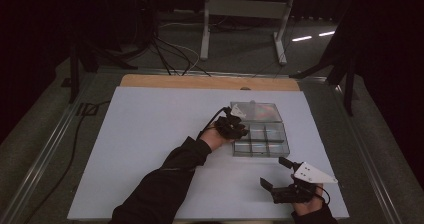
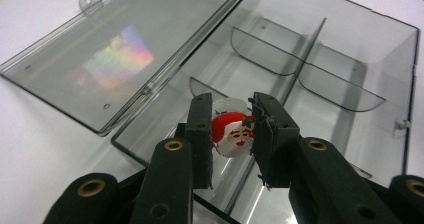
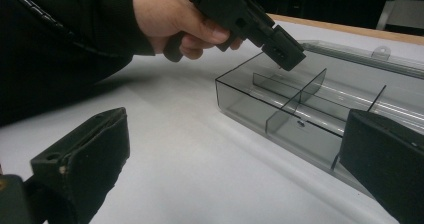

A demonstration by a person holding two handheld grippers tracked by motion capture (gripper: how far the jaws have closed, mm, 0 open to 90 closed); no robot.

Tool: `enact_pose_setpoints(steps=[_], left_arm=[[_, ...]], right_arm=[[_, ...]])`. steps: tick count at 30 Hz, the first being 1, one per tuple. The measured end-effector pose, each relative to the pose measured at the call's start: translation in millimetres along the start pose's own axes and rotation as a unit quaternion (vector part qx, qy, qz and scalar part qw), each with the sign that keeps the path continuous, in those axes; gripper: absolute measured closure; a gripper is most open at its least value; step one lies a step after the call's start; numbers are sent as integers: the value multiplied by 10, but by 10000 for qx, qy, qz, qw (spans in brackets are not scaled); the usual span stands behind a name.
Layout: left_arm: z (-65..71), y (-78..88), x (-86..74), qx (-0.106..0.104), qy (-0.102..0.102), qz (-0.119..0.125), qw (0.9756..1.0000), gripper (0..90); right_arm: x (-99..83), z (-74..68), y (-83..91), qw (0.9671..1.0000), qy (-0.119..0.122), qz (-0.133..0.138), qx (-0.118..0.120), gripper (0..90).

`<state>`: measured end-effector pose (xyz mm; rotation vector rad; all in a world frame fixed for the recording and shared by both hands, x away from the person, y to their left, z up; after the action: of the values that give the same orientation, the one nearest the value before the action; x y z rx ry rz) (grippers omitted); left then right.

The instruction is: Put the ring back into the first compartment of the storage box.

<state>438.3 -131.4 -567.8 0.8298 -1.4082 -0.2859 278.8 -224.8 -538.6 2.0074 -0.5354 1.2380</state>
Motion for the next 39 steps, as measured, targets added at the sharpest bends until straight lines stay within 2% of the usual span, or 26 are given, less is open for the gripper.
enact_pose_setpoints(steps=[7, 9, 12, 14, 16, 18, 26, 31, 33, 36, 38, 39], left_arm=[[17, 7, 14, 62, -53, -5, 10000, 716], [10, 6, 20, 154, -82, -19, 9998, 709], [13, 18, 37, 148, -81, 13, 9999, 682], [-1, 43, 58, 183, -61, 43, 9998, 606], [-11, 68, 81, 155, 47, 105, 9998, 557], [-21, 99, 86, 155, 61, 76, 9998, 468], [-10, 224, 142, 94, 93, 160, 9998, 307], [37, 283, 147, -113, 151, 129, 9997, 213], [44, 311, 151, -136, 207, 109, 9996, 173], [55, 372, 184, -237, 269, 209, 9991, 156], [61, 420, 209, -335, 275, 302, 9986, 79], [55, 441, 212, -337, 301, 313, 9985, 78]], right_arm=[[-9, -4, -8, 10000, -4, -26, 21, 0], [-13, -12, -13, 10000, 18, -39, 24, 0], [-12, -9, -14, 10000, 4, -36, 21, 0], [-10, -6, -7, 10000, 14, -31, 21, 0], [-7, 0, -6, 10000, 5, -24, 18, 0], [-6, 0, -6, 10000, -6, -19, 25, 0], [-7, -5, -9, 10000, 16, -27, 19, 0], [-5, -10, -9, 10000, 20, -22, 24, 0], [-7, -5, -11, 10000, 1, -31, 23, 0], [-8, -6, -11, 10000, -3, -28, 18, 0], [-7, -7, -14, 10000, 14, -28, 17, 0], [-6, -6, -15, 10000, 9, -28, 12, 0]])
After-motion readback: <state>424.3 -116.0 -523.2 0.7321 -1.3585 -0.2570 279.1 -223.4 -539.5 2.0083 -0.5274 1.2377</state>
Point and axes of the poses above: each handheld gripper's, and its own axes: y roughly backward along the jaws, x roughly out of its top, z roughly to its right, the point moved 10 cm from there along -y, roughly forward along the jaws, and after that the axes turned 13 degrees about -y, right-handed, at the moved point
